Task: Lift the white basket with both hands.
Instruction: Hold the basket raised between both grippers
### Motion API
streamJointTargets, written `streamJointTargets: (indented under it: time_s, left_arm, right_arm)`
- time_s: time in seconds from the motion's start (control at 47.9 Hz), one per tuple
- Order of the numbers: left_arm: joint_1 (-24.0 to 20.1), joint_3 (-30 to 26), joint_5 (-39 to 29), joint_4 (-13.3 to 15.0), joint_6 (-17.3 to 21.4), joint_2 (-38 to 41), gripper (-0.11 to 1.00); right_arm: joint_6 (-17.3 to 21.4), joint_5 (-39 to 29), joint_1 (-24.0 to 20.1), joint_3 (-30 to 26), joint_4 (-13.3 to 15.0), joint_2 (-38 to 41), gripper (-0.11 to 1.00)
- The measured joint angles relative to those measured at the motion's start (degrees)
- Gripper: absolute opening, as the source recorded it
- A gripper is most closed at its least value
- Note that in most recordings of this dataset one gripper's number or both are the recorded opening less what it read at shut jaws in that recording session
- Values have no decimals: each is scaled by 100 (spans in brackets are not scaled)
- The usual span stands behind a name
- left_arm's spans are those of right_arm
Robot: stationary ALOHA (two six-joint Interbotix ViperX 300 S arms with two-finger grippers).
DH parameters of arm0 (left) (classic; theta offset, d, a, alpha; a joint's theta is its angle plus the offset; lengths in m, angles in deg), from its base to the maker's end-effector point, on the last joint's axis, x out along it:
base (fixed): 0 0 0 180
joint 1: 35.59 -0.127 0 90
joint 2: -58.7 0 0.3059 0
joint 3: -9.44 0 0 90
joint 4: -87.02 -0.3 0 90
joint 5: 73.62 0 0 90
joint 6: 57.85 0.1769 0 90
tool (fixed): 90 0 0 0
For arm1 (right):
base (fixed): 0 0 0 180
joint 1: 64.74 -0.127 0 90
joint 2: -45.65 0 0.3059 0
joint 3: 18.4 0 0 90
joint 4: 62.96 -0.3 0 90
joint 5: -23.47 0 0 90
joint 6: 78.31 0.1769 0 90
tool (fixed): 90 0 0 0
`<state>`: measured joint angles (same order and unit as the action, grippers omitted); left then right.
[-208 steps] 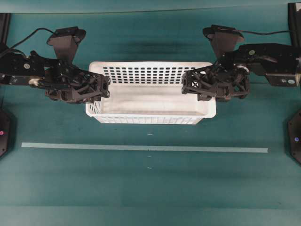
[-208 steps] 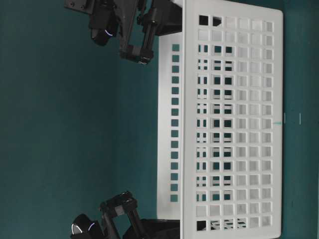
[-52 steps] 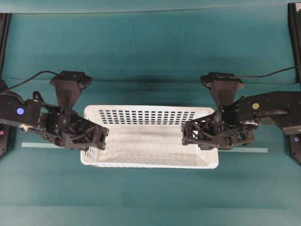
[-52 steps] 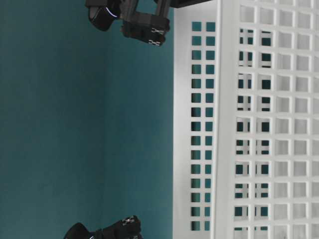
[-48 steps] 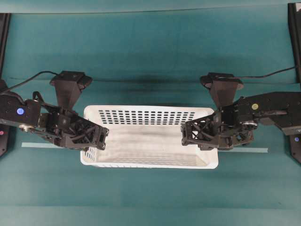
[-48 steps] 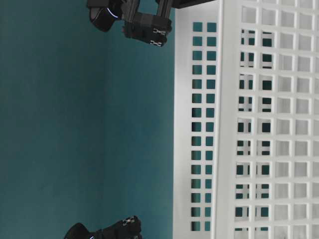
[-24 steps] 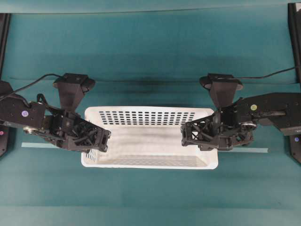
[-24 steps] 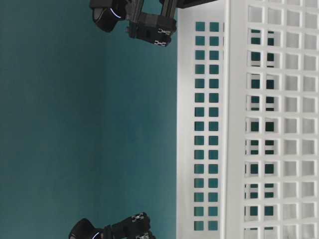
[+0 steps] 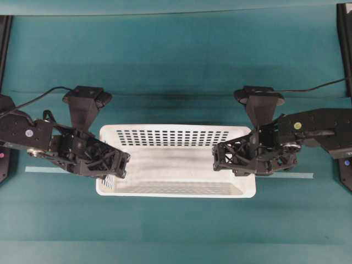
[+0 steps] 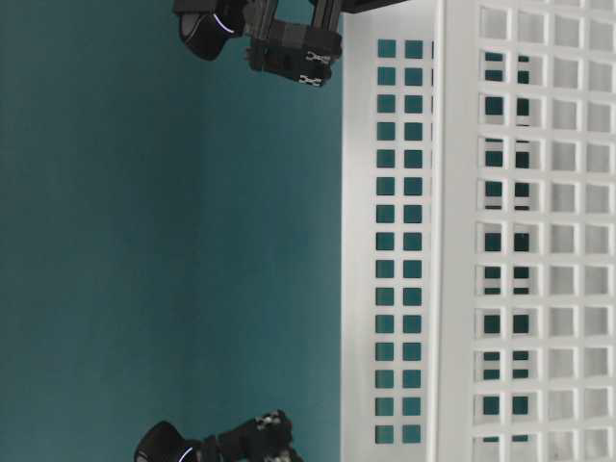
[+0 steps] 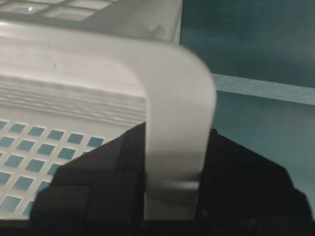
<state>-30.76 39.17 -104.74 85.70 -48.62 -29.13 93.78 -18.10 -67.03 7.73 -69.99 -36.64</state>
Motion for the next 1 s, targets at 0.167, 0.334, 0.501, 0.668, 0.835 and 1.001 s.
streamJointTargets:
  time_s: [0.167, 0.334, 0.501, 0.668, 0.835, 1.001]
  left_arm:
    - [26, 0, 70, 0, 70, 35, 64]
    - [35, 0, 105, 0, 88, 44, 95]
    - [53, 0, 105, -18, 88, 35, 93]
    - [53, 9, 97, -18, 88, 35, 93]
    - [53, 97, 88, -18, 79, -176, 93]
    - [62, 316, 53, -18, 62, -598, 93]
  right_arm:
    - [-97, 105, -88, 35, 70, 18, 46]
    - [-97, 149, -158, 53, 70, 18, 88]
    - [-97, 149, -105, 53, 97, 18, 99]
    - [-123, 141, -18, 53, 105, 9, 98]
    - [-132, 62, 79, 44, 105, -167, 98]
    - [-123, -185, 132, 53, 105, -466, 98]
